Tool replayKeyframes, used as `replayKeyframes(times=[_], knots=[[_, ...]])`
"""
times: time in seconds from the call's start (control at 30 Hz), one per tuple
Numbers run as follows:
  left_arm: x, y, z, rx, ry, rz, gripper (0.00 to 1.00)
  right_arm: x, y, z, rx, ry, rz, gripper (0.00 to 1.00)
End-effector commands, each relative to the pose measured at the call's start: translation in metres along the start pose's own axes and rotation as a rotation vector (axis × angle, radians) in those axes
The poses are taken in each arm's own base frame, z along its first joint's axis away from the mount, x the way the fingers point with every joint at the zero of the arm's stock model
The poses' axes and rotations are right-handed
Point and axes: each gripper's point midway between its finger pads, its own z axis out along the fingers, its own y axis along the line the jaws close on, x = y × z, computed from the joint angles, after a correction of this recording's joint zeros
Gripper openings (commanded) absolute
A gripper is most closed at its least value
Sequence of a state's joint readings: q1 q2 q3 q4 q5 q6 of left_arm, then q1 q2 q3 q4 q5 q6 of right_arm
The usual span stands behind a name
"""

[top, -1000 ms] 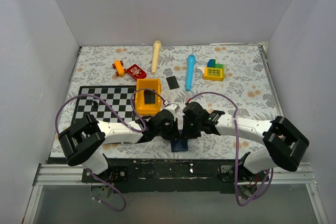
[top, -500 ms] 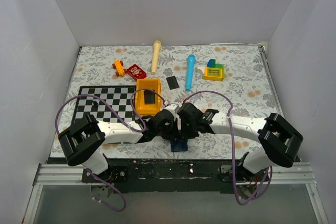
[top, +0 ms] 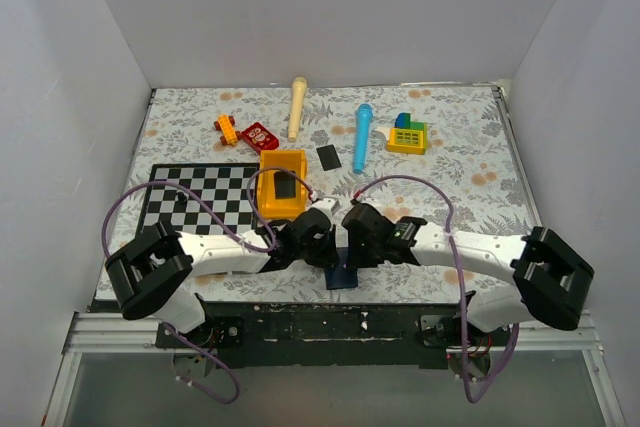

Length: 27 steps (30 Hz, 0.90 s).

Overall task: Put the credit cards into the card holder
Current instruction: Close the card holder at the center of the board, then reset both arms

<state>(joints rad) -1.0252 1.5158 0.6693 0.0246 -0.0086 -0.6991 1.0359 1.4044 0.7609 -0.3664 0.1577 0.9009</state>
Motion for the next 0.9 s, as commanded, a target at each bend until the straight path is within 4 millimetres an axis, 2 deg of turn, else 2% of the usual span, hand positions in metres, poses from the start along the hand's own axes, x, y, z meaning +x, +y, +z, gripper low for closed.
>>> replayKeyframes(times=[0.0,0.1,0.17,0.23,0.3,0.4,0.43,0.5,0.53,0.63,0.7,0.8,0.87], knots=[[-0.041,-0.008,-0.030,-0.053,-0.093,0.037,0.00,-0.034,0.002,-0.034,-0.031,-0.181,-0.054,0.27],[-0.075,-0.023,-0.054,-0.051,-0.173,0.059,0.04,-0.065,0.001,-0.066,-0.021,-0.295,-0.055,0.29],[-0.094,-0.024,-0.069,-0.069,-0.222,0.054,0.10,-0.077,-0.003,-0.084,-0.019,-0.346,-0.054,0.32],[-0.105,-0.014,-0.081,-0.098,-0.250,0.036,0.20,-0.083,-0.016,-0.094,0.002,-0.375,-0.046,0.36],[-0.109,0.009,-0.092,-0.156,-0.277,-0.013,0.34,-0.084,-0.031,-0.099,0.017,-0.393,-0.021,0.42],[-0.105,0.049,-0.116,-0.268,-0.333,-0.103,0.52,-0.079,-0.058,-0.104,0.065,-0.403,0.024,0.62],[-0.097,0.062,-0.125,-0.316,-0.346,-0.133,0.59,-0.077,-0.066,-0.107,0.082,-0.415,0.032,0.65],[-0.084,0.081,-0.142,-0.373,-0.370,-0.183,0.70,-0.070,-0.087,-0.115,0.128,-0.448,0.067,0.69],[-0.077,0.089,-0.149,-0.392,-0.385,-0.208,0.81,-0.067,-0.096,-0.118,0.141,-0.474,0.099,0.70],[-0.054,0.112,-0.166,-0.445,-0.415,-0.275,0.98,-0.063,-0.113,-0.123,0.124,-0.568,0.161,0.75],[-0.044,0.123,-0.174,-0.481,-0.436,-0.328,0.98,-0.062,-0.117,-0.122,0.085,-0.622,0.180,0.77],[-0.038,0.127,-0.181,-0.487,-0.436,-0.337,0.98,-0.061,-0.123,-0.119,0.055,-0.681,0.189,0.80],[-0.035,0.130,-0.186,-0.498,-0.439,-0.367,0.98,-0.061,-0.128,-0.116,0.049,-0.710,0.223,0.86]])
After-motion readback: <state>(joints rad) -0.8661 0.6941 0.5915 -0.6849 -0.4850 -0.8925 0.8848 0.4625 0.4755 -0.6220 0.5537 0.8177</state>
